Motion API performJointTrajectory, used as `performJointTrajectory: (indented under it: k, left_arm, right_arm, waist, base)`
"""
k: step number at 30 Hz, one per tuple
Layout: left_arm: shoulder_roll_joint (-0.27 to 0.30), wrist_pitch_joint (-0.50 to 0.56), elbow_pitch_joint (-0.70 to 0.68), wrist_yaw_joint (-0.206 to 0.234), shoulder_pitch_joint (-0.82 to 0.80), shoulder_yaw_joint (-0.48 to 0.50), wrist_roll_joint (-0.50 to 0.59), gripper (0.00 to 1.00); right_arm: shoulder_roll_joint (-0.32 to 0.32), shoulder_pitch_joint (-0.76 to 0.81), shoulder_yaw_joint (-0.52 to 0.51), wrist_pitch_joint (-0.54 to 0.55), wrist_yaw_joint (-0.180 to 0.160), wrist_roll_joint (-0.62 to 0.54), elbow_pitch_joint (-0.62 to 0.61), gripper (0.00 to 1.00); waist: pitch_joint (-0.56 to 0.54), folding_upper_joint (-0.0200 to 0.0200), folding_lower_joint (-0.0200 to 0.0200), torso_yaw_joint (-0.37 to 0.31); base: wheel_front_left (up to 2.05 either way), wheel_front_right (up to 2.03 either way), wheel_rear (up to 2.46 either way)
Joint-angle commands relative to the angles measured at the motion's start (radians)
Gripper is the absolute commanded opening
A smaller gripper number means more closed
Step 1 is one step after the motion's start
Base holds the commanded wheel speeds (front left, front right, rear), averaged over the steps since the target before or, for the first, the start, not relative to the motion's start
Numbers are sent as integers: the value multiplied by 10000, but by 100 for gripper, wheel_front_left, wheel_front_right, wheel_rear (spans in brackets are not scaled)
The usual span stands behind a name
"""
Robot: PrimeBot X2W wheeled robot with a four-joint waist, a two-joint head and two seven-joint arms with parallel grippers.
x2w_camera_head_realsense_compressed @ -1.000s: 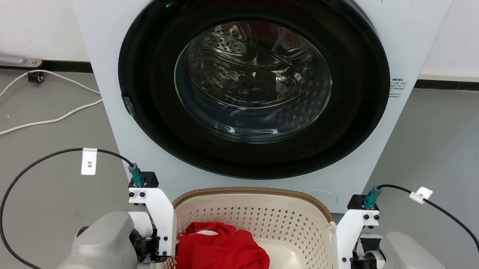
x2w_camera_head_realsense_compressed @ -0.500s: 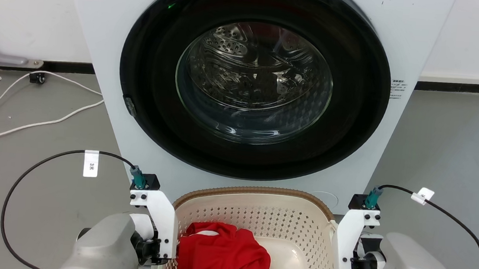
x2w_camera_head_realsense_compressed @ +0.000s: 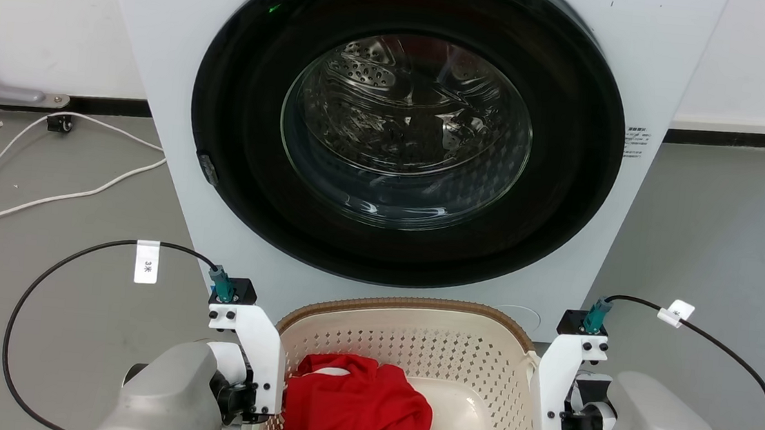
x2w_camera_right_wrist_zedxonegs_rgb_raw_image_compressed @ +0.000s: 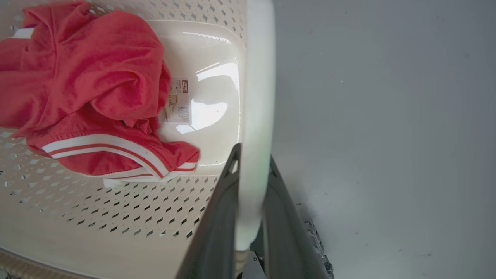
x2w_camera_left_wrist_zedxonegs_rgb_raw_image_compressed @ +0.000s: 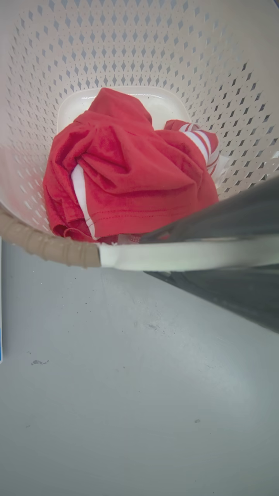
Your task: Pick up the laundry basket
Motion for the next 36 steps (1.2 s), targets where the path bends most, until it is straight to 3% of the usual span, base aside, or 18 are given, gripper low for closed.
performJointTrajectory:
  k: [1,36]
  left_arm:
    - [-486,-76,-219,-180,33,-17,-50,0]
    - [-556,-115,-220,-194,89,-194,-240,0]
  right_arm:
    - [430,64,-35,-65,144,54,-194,0]
    - [435,147,-262,6,145,-135,-195,0]
  waist:
    - [12,0,0,-2]
    - [-45,0,0,75]
  base:
    - [0,0,0]
    - [0,0,0]
